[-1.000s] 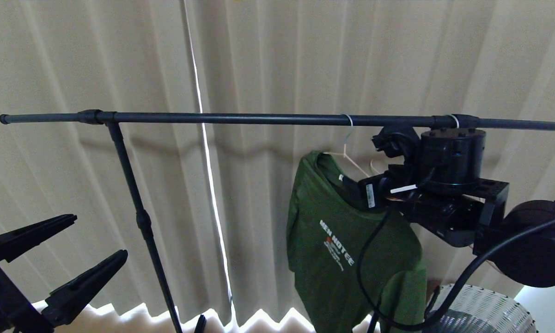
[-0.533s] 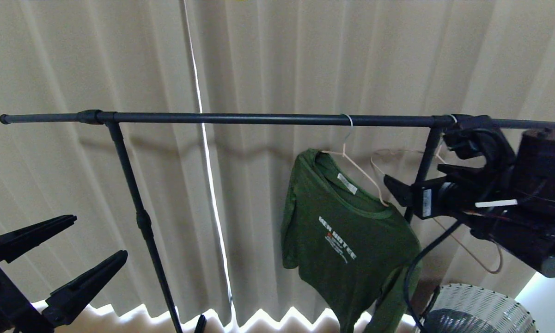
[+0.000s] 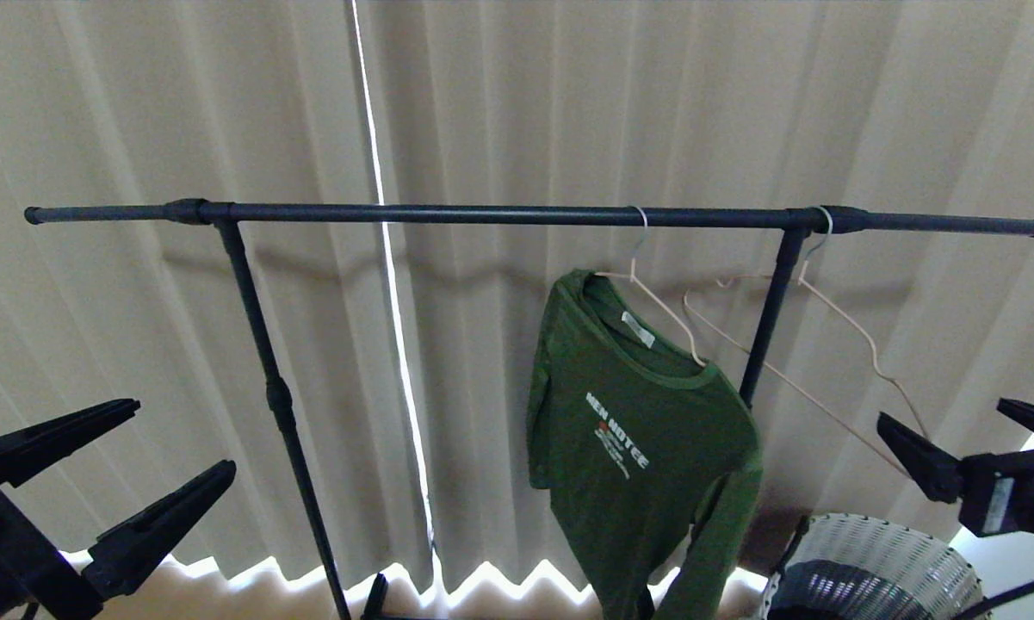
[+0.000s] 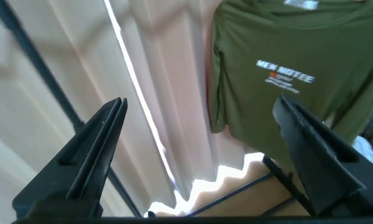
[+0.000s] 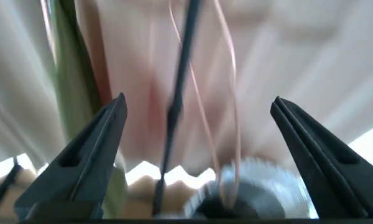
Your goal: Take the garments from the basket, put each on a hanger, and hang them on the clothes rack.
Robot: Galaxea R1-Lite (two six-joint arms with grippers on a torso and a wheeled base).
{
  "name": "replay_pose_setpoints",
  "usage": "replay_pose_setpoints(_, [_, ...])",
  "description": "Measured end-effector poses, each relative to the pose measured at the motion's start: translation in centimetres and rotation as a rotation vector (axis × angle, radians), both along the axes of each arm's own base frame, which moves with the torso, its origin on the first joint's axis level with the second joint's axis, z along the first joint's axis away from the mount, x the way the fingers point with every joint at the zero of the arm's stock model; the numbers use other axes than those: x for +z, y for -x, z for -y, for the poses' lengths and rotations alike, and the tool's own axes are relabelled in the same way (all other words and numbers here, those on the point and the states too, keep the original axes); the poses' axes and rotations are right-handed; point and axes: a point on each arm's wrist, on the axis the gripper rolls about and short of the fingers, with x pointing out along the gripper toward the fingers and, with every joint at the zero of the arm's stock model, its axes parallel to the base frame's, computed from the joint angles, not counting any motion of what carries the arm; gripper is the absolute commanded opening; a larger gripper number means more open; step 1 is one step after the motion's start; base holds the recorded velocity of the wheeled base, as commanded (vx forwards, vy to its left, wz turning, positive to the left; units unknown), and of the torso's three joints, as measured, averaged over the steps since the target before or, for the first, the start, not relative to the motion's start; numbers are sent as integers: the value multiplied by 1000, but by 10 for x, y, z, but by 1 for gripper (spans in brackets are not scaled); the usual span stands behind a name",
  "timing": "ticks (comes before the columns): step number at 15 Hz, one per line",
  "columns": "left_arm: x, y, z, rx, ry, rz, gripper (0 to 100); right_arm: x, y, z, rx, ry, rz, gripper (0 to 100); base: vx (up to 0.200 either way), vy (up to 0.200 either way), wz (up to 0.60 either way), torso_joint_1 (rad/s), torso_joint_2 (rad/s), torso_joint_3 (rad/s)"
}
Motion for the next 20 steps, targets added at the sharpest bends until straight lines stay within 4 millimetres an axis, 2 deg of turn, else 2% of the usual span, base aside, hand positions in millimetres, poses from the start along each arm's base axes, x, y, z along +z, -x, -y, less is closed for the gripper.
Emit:
replay_pose_setpoints(3, [-2,-2,0,5,-2,-14,100,-11,21,9,-5,4,-8,100,-200,0,0,-2,4,5])
replay_pose_setpoints(10, [-4,-3,0,5,-5,-29,100,-21,29,12,-6,25,-65,100,-200,0,0,3,1,2])
replay_pose_setpoints(15, [-11,1,-1,8,-16,-38,100,-23,32,13,-11,29,-65,100,0,0,0,0,0,0])
replay_pose_setpoints(20, [-10,16,-9,78,-6,16,100,-38,51,21,-11,58,-73,100,0,0,0,0,0,0])
